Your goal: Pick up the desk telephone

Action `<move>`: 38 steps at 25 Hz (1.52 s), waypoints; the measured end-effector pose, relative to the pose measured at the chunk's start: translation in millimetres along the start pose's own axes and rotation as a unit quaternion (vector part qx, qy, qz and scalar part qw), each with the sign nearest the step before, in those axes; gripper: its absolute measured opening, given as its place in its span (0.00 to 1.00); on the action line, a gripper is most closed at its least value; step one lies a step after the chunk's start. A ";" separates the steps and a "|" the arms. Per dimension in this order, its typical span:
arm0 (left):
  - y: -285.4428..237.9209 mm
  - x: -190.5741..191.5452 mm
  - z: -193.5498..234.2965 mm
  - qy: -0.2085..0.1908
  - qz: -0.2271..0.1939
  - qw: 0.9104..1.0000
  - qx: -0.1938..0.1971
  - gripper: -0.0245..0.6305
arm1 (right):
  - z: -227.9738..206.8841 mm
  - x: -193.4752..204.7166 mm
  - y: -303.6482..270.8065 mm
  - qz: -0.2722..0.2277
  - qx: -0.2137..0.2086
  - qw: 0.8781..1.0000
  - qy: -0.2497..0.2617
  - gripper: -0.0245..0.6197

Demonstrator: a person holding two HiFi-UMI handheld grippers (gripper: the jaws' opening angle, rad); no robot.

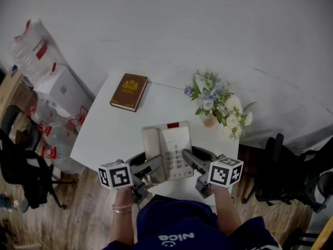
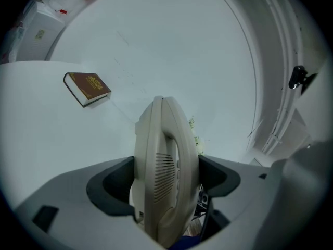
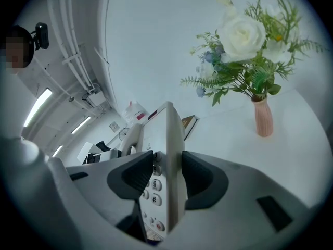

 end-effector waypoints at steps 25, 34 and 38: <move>31.7 -9.9 -79.6 -0.047 -0.039 0.997 0.056 0.63 | 47.0 -67.2 39.6 -0.085 -0.022 0.994 0.065 0.32; 38.3 -12.3 -105.0 -0.076 -0.044 0.994 0.068 0.63 | 59.6 -83.0 53.7 -0.115 -0.025 0.989 0.084 0.32; 38.4 -13.4 -110.5 -0.084 -0.045 0.993 0.074 0.63 | 62.1 -87.6 57.8 -0.124 -0.020 0.988 0.093 0.32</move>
Point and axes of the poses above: the fingertips, and each gripper's own axes: y backward along the fingers, z to its left, x out of its underside, the point moved 3 cm from there along y, backward along the fingers, and after that the axes turned 15 degrees about y, right-handed, at the moved point
